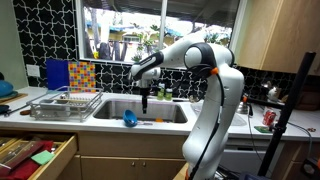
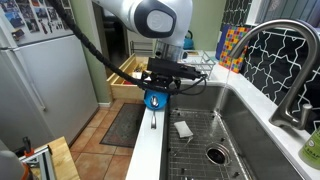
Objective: Pour the contents of the blue bowl into the sink, put the big silver spoon in the blue bowl and then put them in the sink
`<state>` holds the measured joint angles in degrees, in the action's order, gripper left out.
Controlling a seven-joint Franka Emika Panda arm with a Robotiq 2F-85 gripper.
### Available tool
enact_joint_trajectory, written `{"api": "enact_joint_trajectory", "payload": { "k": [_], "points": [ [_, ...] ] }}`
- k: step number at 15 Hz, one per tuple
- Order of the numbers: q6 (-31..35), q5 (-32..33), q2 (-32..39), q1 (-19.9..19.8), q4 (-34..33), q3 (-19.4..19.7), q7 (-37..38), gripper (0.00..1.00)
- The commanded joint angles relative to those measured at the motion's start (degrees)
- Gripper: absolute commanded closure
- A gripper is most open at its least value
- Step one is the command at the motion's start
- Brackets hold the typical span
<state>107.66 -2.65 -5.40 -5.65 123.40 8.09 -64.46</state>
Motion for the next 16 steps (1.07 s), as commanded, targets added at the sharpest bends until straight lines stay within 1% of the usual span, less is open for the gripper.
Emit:
{"api": "enact_joint_trajectory", "payload": {
  "k": [1, 3, 6, 9, 12, 13, 14, 16],
  "points": [
    [2.6, 0.1, -3.1, -0.6, 6.8, 0.9, -2.7, 0.00],
    [8.1, 0.5, -3.8, -0.8, 10.5, 1.3, -2.7, 0.00],
    [16.1, -1.8, -3.8, -0.5, 14.4, 2.0, -4.7, 0.00],
    [23.0, -5.0, -4.1, 0.0, 17.3, 2.0, -6.5, 0.00],
    [28.1, -8.1, -3.9, 0.6, 19.1, 1.9, -8.4, 0.01],
    [29.0, -9.0, -4.1, 0.8, 19.4, 1.9, -8.8, 0.11],
    [30.0, -9.7, -4.2, 0.9, 19.7, 1.8, -9.3, 0.26],
    [30.7, -11.2, -4.6, 1.3, 20.1, 1.9, -10.4, 0.41]
  ]
}}
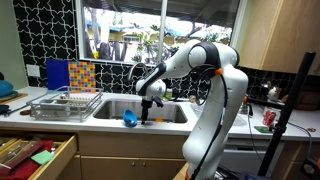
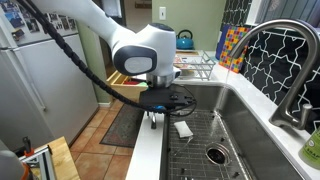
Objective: Pour the contents of the blue bowl into the sink, put the big silver spoon in the blue bowl and then put them in the sink
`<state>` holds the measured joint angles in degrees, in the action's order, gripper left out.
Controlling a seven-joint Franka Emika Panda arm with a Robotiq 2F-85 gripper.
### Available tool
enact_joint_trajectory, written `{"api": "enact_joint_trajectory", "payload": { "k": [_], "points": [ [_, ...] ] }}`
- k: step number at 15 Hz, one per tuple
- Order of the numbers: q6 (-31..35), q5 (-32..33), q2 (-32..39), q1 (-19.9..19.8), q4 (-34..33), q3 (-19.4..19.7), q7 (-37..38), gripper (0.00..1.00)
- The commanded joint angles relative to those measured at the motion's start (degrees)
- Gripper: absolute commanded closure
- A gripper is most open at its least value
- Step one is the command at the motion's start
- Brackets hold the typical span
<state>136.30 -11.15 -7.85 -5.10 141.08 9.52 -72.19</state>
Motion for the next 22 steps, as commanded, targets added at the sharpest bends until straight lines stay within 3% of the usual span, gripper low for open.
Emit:
{"api": "enact_joint_trajectory", "payload": {
  "k": [1, 7, 8, 15, 22],
  "points": [
    [2.5, -3.0, -2.3, 0.8, 2.6, 0.5, -2.8, 0.51],
    [2.2, -3.7, -2.8, 1.3, 3.1, 0.5, -4.0, 0.95],
    [2.2, -3.4, -2.8, 1.3, 3.3, 0.5, -3.8, 0.99],
    [1.4, -3.2, -3.5, 1.3, 2.9, 0.6, -3.1, 0.98],
    [-4.1, -0.8, -8.0, 1.3, 1.3, 0.5, -1.7, 0.98]
  ]
}}
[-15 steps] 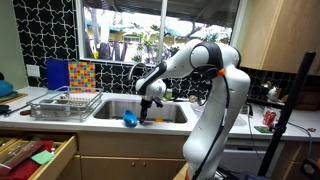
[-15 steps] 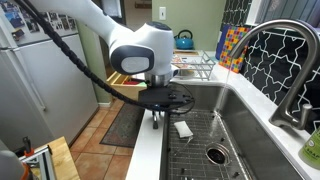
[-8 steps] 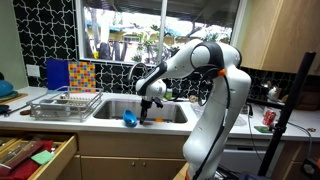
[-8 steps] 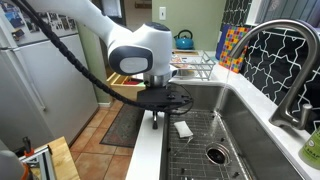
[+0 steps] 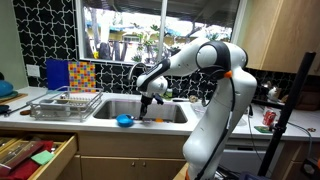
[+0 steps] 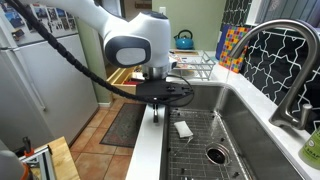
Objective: Pour the contents of the blue bowl into the sink, put the big silver spoon in the blue bowl and then put them in the sink
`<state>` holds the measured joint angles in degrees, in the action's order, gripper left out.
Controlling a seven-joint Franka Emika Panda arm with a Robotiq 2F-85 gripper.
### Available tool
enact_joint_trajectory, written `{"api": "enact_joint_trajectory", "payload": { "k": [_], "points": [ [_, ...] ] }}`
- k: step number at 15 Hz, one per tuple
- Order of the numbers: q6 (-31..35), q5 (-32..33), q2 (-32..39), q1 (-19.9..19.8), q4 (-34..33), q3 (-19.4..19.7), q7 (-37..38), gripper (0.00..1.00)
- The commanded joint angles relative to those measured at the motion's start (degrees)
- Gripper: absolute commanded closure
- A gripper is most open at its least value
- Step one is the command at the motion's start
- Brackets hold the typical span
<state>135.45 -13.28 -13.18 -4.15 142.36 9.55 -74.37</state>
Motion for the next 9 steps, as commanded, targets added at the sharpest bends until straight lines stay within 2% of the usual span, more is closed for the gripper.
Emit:
{"api": "enact_joint_trajectory", "payload": {
  "k": [1, 6, 9],
  "points": [
    [-4.2, 1.9, -3.0, 0.4, -0.3, 0.5, 0.8, 0.98],
    [-7.2, 5.9, -1.6, 0.8, -4.8, -1.2, 4.7, 0.98],
    [-7.7, 8.5, 0.2, 1.8, -7.2, -3.5, 10.7, 0.98]
  ]
}}
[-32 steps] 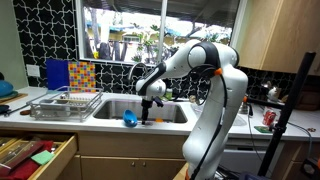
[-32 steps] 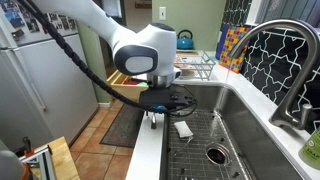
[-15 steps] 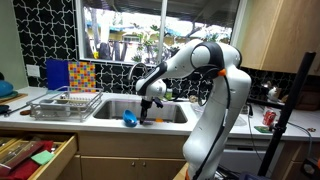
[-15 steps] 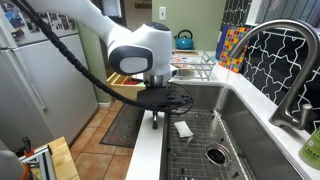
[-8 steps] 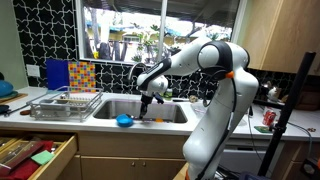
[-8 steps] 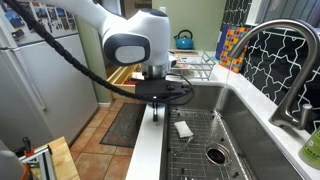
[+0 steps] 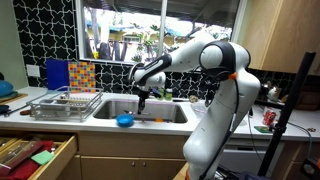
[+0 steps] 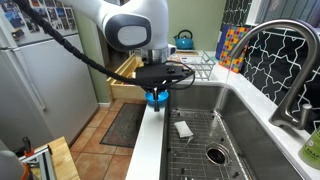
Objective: Pour the contents of the blue bowl into the sink, put the big silver spoon in the blue bowl and then put them in the sink
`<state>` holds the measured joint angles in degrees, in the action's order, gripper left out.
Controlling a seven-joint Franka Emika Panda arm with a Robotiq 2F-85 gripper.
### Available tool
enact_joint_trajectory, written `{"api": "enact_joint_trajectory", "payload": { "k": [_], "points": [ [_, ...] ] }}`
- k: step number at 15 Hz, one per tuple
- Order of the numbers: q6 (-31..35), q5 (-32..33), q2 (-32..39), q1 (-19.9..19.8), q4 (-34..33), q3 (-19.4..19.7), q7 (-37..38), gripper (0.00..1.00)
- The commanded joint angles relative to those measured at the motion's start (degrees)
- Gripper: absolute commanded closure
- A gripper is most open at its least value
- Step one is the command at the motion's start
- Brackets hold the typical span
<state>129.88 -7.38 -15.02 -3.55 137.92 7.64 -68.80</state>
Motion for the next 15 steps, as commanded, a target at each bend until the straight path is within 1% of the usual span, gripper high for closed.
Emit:
{"api": "enact_joint_trajectory", "payload": {
  "k": [1, 4, 7, 15],
  "points": [
    [-2.1, 3.5, 2.9, 1.7, -3.2, -2.6, 7.3, 0.98],
    [-2.4, 5.3, 5.4, 2.8, -4.9, -4.3, 12.0, 0.98],
    [-1.3, 7.1, 8.7, 3.1, -7.4, -4.9, 14.7, 0.98],
    [-2.0, 5.9, 13.4, 3.1, -11.2, -5.5, 15.3, 0.98]
  ]
}}
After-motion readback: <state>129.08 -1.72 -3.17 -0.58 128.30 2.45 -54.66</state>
